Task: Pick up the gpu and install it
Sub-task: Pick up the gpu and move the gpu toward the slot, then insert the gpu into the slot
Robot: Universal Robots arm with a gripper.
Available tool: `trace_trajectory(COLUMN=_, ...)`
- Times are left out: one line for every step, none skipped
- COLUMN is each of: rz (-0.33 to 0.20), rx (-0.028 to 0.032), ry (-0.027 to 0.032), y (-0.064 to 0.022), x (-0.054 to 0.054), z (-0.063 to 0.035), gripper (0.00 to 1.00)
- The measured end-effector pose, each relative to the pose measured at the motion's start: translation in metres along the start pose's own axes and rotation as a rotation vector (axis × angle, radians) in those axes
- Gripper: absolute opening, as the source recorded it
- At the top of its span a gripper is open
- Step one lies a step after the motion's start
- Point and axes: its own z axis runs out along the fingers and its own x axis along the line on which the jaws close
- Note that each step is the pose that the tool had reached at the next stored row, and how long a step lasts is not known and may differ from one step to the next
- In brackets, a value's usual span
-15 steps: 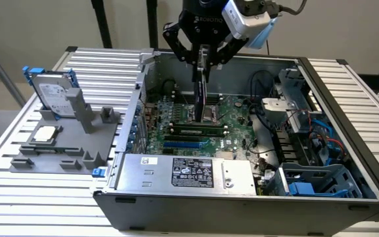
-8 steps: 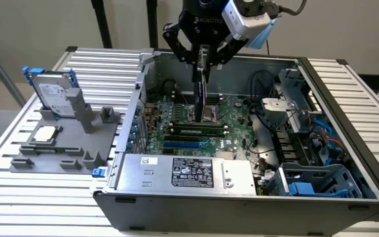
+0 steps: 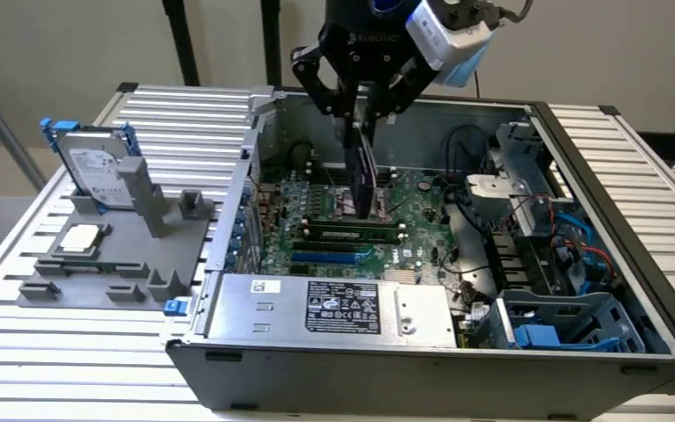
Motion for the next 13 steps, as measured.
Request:
trace_trajectory(rz=-0.018, rx=0.0000, ry=-0.0004, y=0.0000, x=0.0000, z=0.0004, gripper=0.00)
trace_trajectory(rz=-0.037, rx=0.0002, ry=-0.0005, y=0.0000, x=0.0000, z=0.0007, gripper=0.00)
trace_trajectory(rz=-0.054, rx=0.0003, ry=-0.0005, y=0.0000, x=0.0000, z=0.0012, gripper=0.00)
trace_trajectory(rz=-0.073, rx=0.0002, ry=-0.0005, y=0.0000, x=0.0000, z=0.0017, gripper=0.00)
trace_trajectory(rz=-0.091, rx=0.0003, ry=-0.0002, y=0.0000, x=0.0000, z=0.0021, gripper=0.00)
trace_trajectory(rz=-0.109, rx=0.0002, ry=0.0000, y=0.0000, x=0.0000, z=0.0027, gripper=0.00)
trace_trajectory(rz=-0.127, rx=0.0003, ry=0.0002, y=0.0000, x=0.0000, z=0.0032, gripper=0.00)
trace_trajectory(rz=-0.145, rx=0.0003, ry=0.0005, y=0.0000, x=0.0001, z=0.0036, gripper=0.00)
trace_trajectory(rz=-0.163, rx=0.0002, ry=0.0006, y=0.0000, x=0.0001, z=0.0042, gripper=0.00)
trace_trajectory(rz=-0.182, rx=0.0003, ry=0.0009, y=0.0000, x=0.0001, z=0.0046, gripper=0.00)
trace_trajectory(rz=-0.201, rx=0.0003, ry=0.0011, y=-0.0001, x=0.0000, z=0.0051, gripper=0.00)
trace_trajectory(rz=-0.219, rx=0.0002, ry=0.0014, y=-0.0001, x=0.0000, z=0.0057, gripper=0.00)
trace_trajectory(rz=-0.237, rx=0.0003, ry=0.0017, y=-0.0001, x=0.0000, z=0.0061, gripper=0.00)
